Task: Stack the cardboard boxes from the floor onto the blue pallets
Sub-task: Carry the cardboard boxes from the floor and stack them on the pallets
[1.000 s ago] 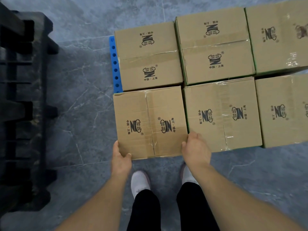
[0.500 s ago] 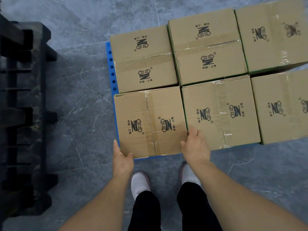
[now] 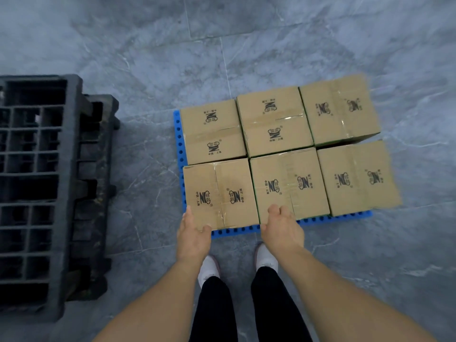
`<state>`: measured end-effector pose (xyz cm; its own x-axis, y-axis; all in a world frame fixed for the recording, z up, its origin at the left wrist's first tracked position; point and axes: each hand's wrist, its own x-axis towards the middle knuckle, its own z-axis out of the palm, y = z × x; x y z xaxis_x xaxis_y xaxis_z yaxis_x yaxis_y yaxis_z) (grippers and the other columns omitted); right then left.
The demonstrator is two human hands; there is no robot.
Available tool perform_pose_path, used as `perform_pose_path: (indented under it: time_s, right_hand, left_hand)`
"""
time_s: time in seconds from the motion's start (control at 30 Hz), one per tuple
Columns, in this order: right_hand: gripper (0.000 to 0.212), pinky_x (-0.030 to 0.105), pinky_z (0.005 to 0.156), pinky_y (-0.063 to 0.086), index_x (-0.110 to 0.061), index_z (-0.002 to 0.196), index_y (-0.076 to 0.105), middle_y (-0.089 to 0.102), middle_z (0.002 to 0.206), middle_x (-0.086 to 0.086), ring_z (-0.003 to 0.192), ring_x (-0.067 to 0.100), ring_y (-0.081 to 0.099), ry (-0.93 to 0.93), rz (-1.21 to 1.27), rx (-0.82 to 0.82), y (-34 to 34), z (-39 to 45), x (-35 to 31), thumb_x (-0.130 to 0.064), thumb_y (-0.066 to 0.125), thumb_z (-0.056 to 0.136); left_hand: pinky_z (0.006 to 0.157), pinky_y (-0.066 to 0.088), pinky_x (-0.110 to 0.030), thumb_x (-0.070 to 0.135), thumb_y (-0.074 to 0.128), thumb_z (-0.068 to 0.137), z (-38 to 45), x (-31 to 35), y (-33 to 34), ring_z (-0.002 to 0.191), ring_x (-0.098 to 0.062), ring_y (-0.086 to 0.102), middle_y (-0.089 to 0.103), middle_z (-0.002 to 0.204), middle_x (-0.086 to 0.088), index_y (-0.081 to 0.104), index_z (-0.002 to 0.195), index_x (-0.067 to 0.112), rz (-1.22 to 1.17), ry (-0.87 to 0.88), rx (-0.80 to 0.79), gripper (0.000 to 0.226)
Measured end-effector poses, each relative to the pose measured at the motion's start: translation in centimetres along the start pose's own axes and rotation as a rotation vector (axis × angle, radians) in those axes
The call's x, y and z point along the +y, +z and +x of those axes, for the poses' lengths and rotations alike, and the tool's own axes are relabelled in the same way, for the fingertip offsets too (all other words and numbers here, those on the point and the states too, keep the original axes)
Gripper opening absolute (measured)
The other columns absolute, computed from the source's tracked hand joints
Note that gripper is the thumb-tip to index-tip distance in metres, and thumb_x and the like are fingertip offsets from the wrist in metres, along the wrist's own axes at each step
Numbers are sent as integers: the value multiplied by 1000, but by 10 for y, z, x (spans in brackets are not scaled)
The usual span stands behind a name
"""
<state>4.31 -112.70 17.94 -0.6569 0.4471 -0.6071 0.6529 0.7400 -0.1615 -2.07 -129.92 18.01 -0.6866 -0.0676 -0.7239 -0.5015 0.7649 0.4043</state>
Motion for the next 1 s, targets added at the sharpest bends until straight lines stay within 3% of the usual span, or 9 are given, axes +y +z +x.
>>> perform_pose_path:
  time_s: [0.17,0.3,0.5,0.6,0.87,1.0]
  right_hand:
    - [24,26,72,36,-12,114,44,49,114,7,101,20,47,-54,-41,38,-60,-43,1,-17,46,91]
    - [31,29,79,42,-10,121,43,49,119,9,103,21,50,-86,-62,81,-100,-72,-1,-23,43,93]
    - [32,31,83,44,-10,120,46,52,117,9,104,22,51,-60,-17,181,-145,-115,-7,-28,36,96]
    - [33,29,73,40,-11,119,48,52,117,9,101,22,53,-20,-1,229,-164,-140,-7,-32,34,97]
    - [31,31,71,34,-11,110,55,54,112,7,102,24,49,109,13,341,-196,-202,18,-31,35,98]
    - [31,31,70,34,-10,116,51,51,116,10,107,25,48,295,115,356,-209,-227,47,-29,34,97]
  left_hand:
    - [113,23,-41,23,47,94,-57,36,-30,140,-24,22,20,155,-2,8,150,22,43,45,-3,69]
    - [109,32,-46,23,46,92,-95,62,-54,133,-26,35,37,147,-4,24,146,22,70,179,-26,59]
    - [116,16,-39,37,39,97,-136,91,-79,144,-21,12,11,158,-2,12,150,19,191,283,-35,61]
    - [117,14,-38,40,34,98,-156,102,-88,145,-20,10,11,158,-4,12,150,18,224,372,-63,60]
    - [115,13,-36,39,40,96,-204,138,-91,145,-21,9,10,158,-3,17,149,16,437,575,-107,61]
    - [113,22,-34,36,44,95,-224,159,-70,143,-22,15,9,157,-2,26,146,16,485,703,-154,58]
